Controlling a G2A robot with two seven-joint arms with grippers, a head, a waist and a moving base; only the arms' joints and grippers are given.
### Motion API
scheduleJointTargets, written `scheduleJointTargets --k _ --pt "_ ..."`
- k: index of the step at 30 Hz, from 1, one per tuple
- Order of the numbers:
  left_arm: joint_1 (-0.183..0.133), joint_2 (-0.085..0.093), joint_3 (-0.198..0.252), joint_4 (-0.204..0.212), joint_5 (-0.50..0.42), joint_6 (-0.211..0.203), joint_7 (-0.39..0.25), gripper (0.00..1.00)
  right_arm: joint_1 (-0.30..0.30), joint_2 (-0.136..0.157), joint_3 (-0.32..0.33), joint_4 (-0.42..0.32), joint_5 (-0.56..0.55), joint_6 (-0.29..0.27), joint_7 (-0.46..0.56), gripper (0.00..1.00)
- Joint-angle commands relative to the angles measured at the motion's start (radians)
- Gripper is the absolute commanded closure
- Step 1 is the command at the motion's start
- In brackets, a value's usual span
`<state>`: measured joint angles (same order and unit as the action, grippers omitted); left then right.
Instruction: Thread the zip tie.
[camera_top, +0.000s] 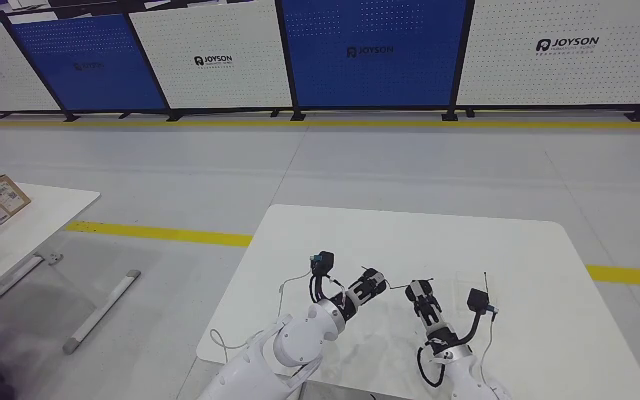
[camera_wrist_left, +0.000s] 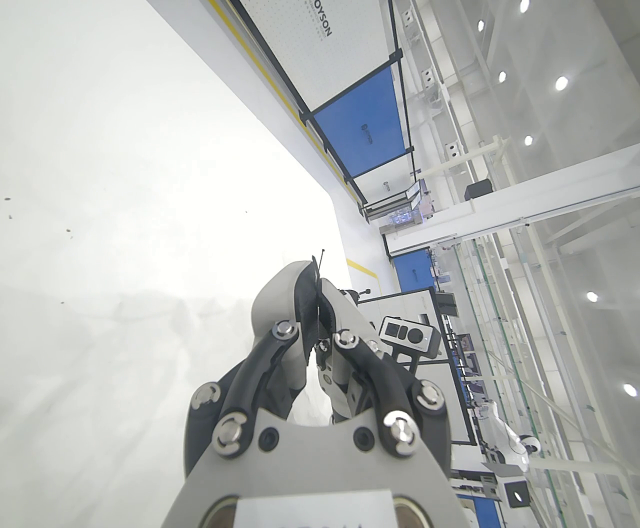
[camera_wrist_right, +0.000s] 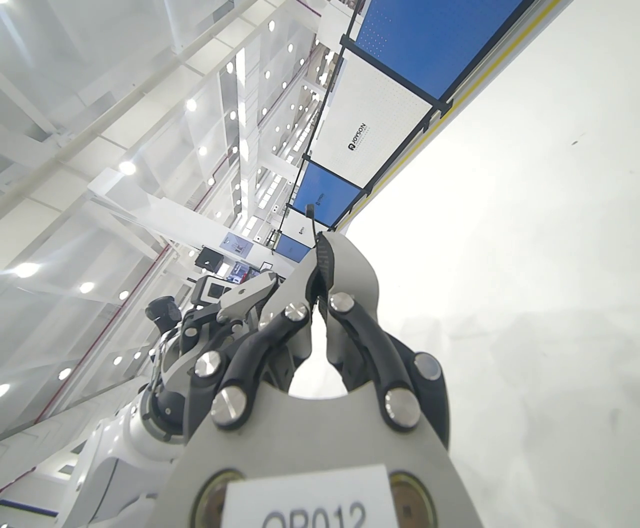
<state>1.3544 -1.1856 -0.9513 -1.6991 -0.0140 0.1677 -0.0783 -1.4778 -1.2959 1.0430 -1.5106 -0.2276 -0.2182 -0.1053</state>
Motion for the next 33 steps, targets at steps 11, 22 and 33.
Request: scheduleJointTargets --k 11,22,33 --pt "0.003 -0.009 -0.007 0.014 -0.056 -0.044 0.002 1.00 0.000 0.000 0.000 0.000 0.000 0.000 0.000 1.00" --pt "0.004 -0.013 -0.012 0.023 -0.089 -0.067 -0.002 1.00 0.000 0.000 0.000 0.000 0.000 0.000 0.000 1.00" --pt "0.004 -0.013 -0.012 0.023 -0.089 -0.067 -0.002 1.00 -0.011 -0.002 0.035 -0.009 0.041 -0.019 0.027 1.00"
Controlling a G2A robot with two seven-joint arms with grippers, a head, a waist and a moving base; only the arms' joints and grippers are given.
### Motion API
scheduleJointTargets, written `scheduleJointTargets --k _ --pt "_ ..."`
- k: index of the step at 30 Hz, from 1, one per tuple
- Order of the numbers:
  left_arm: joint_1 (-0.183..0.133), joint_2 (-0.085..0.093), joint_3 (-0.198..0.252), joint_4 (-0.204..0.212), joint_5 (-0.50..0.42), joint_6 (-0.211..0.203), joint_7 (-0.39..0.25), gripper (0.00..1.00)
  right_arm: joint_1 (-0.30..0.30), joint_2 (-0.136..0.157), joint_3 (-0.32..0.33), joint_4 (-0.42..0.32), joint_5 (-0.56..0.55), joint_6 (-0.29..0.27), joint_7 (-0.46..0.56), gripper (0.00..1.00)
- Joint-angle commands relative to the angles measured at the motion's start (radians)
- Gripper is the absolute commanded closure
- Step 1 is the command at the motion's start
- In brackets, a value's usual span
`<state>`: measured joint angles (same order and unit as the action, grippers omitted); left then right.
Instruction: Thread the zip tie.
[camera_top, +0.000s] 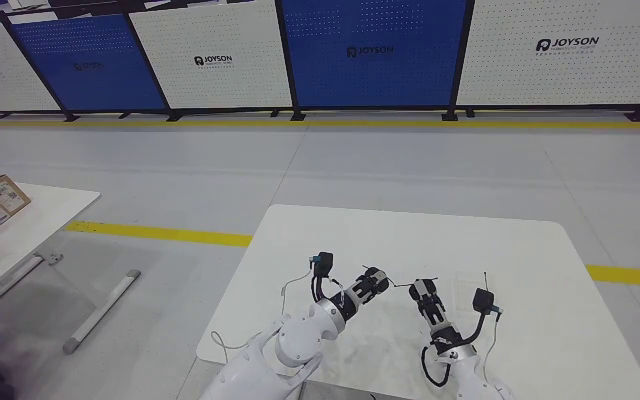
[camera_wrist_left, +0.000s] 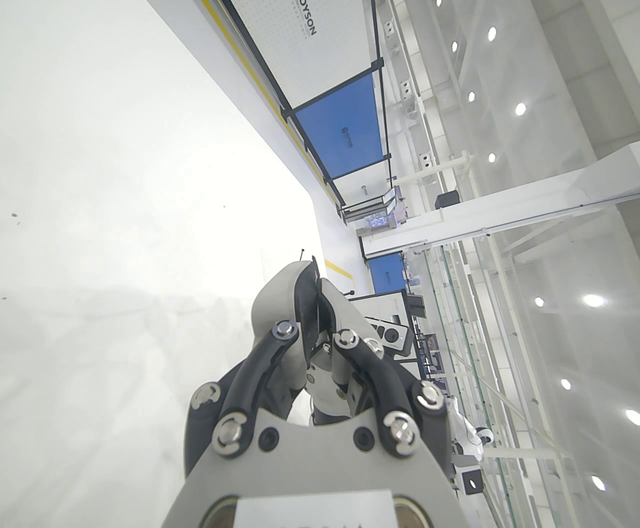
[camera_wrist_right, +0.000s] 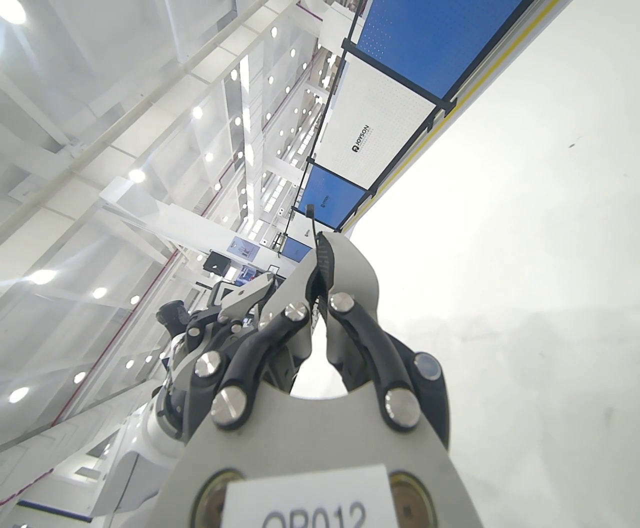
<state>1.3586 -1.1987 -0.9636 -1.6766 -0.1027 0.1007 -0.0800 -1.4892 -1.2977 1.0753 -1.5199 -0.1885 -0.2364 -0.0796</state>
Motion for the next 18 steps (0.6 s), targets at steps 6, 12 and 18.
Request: scheduleJointTargets --k 6,12,18 --pt "0.000 0.000 0.000 0.000 0.000 0.000 0.000 1.00 -0.013 0.000 0.019 -0.012 -0.025 0.014 0.005 1.00" --pt "0.000 0.000 0.000 0.000 0.000 0.000 0.000 1.00 -0.038 0.002 0.033 -0.043 -0.053 0.029 0.005 1.00" --pt "0.000 0.000 0.000 0.000 0.000 0.000 0.000 1.00 -0.053 0.002 0.042 -0.078 -0.076 0.057 0.012 1.00"
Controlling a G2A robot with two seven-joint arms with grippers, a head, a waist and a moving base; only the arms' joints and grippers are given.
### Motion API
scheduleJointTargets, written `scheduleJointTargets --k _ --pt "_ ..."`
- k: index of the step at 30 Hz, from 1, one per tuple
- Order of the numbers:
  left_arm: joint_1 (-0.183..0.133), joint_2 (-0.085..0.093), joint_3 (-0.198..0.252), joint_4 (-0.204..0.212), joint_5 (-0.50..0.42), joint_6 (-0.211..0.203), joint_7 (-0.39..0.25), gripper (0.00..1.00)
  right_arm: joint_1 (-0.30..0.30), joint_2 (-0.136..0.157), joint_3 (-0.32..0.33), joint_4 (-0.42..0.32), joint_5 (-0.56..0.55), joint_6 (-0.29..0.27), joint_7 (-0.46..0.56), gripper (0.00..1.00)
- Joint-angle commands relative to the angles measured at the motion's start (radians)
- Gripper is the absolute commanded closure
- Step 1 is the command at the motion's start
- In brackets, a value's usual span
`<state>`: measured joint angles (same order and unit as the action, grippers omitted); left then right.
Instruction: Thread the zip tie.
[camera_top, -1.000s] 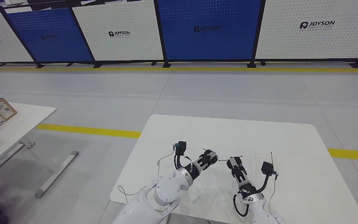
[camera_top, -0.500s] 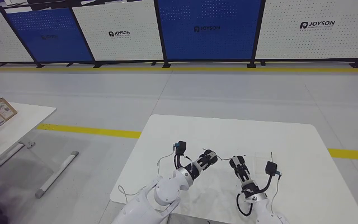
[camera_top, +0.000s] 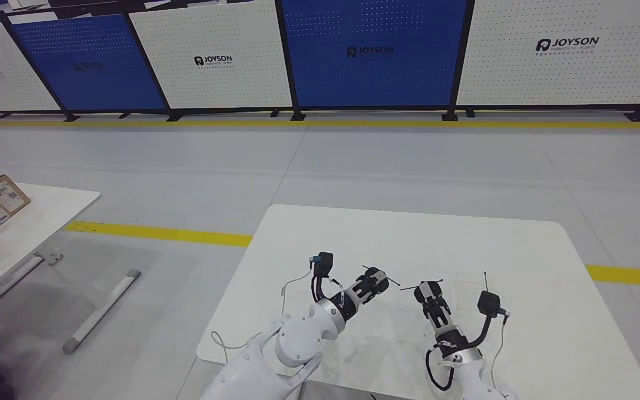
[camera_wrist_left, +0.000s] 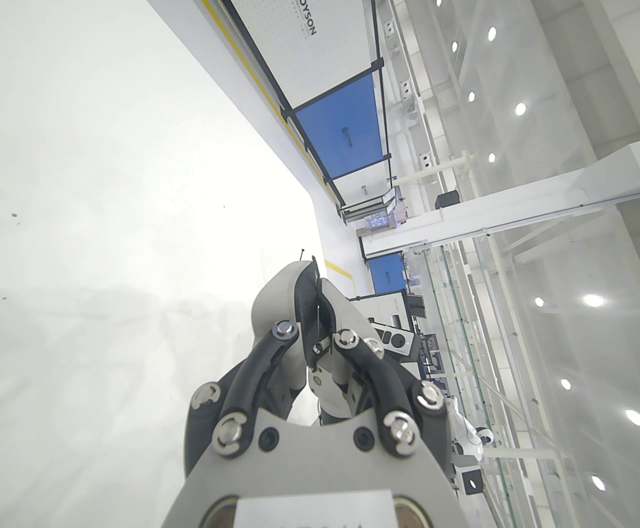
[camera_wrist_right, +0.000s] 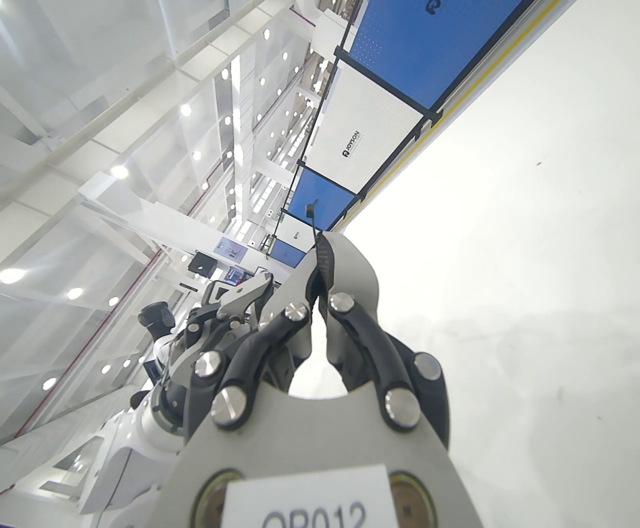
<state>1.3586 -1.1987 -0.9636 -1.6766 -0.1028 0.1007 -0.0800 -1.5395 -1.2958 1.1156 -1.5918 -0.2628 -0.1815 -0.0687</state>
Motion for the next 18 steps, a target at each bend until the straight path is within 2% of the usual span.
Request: scheduleJointTargets --k 1,10,13,18 --pt "0.000 0.000 0.000 0.000 0.000 0.000 0.000 1.00 -0.005 0.000 0.005 -0.011 -0.003 0.001 -0.001 1.00" --pt "0.000 0.000 0.000 0.001 0.004 -0.001 0.002 1.00 -0.022 0.001 0.034 -0.044 -0.009 0.005 0.008 1.00" --pt "0.001 0.001 0.009 0.006 0.084 -0.007 0.032 1.00 -0.021 0.000 0.035 -0.036 -0.007 0.008 0.013 1.00" --pt "0.004 0.000 0.029 0.020 0.215 0.009 0.085 1.00 -0.018 -0.001 0.033 -0.027 -0.006 0.008 0.014 1.00"
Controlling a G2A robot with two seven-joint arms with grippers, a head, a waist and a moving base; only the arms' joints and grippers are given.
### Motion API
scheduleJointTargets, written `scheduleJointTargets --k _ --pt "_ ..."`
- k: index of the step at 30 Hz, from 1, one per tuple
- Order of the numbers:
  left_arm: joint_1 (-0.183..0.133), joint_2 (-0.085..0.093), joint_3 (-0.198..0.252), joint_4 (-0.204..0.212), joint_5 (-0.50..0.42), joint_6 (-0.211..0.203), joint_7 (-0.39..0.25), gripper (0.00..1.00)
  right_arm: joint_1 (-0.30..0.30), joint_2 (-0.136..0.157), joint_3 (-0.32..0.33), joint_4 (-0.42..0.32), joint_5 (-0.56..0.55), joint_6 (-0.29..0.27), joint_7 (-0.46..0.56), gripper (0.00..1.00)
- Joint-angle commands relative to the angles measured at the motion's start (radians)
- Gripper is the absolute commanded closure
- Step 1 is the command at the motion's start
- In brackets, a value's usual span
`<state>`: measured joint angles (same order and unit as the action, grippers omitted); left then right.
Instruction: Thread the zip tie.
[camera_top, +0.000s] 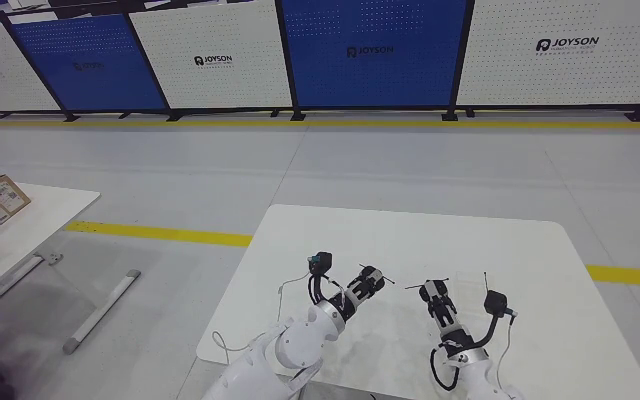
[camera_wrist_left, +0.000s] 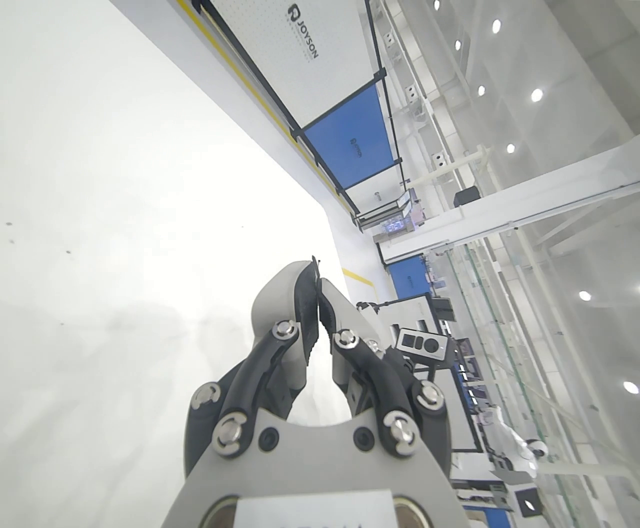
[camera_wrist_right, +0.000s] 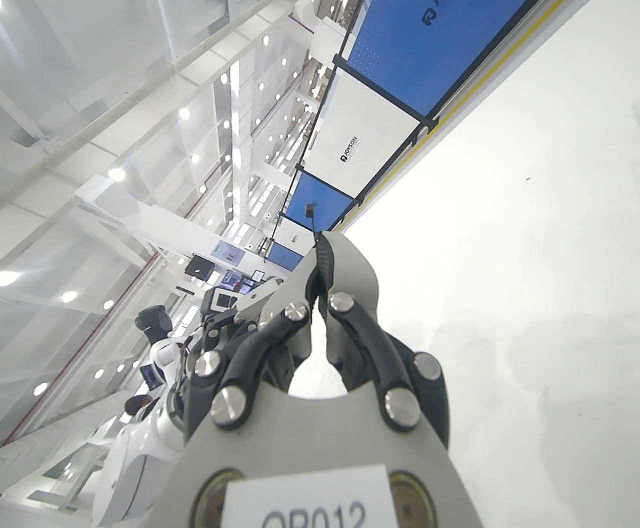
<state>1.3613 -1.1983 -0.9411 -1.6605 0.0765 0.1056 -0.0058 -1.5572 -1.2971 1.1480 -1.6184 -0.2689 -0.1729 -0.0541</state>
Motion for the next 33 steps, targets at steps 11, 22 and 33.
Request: scheduleJointTargets --k 11,22,33 --pt "0.002 -0.002 0.011 0.005 0.049 0.006 0.015 1.00 -0.001 -0.001 -0.002 -0.001 0.007 -0.008 0.005 1.00" --pt "0.002 -0.002 0.011 0.005 0.049 0.006 0.015 1.00 0.007 -0.008 -0.022 0.063 -0.038 -0.111 -0.033 1.00" --pt "0.002 -0.002 0.011 0.005 0.049 0.006 0.015 1.00 0.011 -0.015 -0.027 0.060 -0.030 -0.059 -0.051 1.00"
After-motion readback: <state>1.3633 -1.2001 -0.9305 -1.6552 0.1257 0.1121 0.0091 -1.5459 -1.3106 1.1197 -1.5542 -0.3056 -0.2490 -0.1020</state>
